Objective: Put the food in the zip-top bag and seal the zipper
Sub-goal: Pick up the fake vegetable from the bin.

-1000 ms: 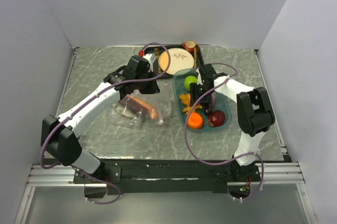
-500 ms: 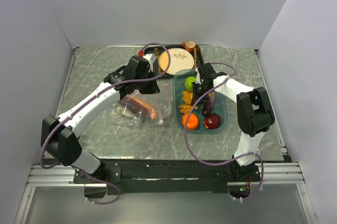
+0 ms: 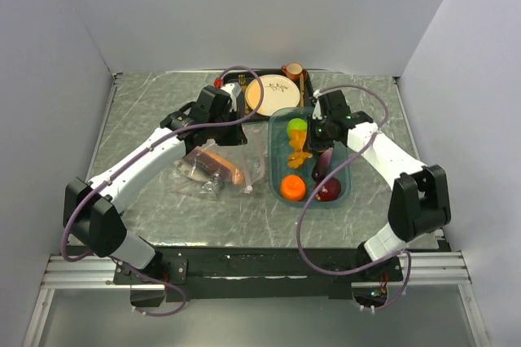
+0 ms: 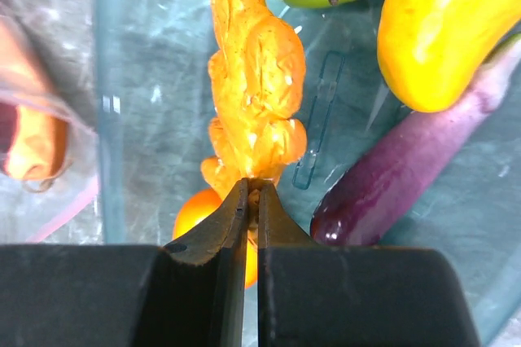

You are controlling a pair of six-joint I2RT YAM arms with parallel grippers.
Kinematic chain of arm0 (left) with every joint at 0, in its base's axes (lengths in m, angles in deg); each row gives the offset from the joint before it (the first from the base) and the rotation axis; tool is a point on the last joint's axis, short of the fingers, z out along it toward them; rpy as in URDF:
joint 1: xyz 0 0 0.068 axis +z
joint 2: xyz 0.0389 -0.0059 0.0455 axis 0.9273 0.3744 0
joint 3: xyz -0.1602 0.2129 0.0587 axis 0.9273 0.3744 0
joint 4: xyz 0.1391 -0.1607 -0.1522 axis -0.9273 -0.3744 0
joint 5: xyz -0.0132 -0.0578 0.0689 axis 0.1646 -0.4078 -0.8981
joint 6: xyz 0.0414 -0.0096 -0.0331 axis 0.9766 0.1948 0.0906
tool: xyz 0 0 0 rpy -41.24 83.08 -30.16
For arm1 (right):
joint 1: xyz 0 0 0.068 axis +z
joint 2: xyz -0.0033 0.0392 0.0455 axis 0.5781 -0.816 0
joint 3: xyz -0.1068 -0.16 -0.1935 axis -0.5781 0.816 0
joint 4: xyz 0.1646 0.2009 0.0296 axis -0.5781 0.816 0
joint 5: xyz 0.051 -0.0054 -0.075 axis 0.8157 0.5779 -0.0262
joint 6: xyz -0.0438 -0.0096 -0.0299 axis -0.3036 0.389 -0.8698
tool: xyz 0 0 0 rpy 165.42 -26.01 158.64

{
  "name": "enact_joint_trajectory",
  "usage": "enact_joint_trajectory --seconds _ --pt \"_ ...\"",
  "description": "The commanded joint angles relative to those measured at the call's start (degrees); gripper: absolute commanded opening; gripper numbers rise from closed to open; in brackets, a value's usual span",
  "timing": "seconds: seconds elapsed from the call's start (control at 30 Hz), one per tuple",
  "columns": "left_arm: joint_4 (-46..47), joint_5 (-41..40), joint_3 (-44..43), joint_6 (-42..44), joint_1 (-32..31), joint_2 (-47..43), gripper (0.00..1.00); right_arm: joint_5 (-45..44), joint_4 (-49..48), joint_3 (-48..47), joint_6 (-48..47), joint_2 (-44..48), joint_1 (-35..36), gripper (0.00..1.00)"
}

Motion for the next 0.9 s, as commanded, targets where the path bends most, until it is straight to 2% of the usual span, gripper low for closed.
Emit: enact_joint_trajectory --seconds 0.0,0.6,0.87 --pt "2.03 0.68 -0.86 -0.27 -0.24 -1.18 0.01 -0.53 1.27 0.06 0.24 4.51 0.15 0.03" --pt "2.12 0.42 -0.95 -1.06 -0.24 0.31 0.01 15.98 0.04 -1.08 1.29 14.62 0.94 0.03" --pt "2.38 -0.55 -1.21 -1.41 -0.24 0.49 0.01 17.32 0.74 -0.38 0.59 14.45 4.1 0.04"
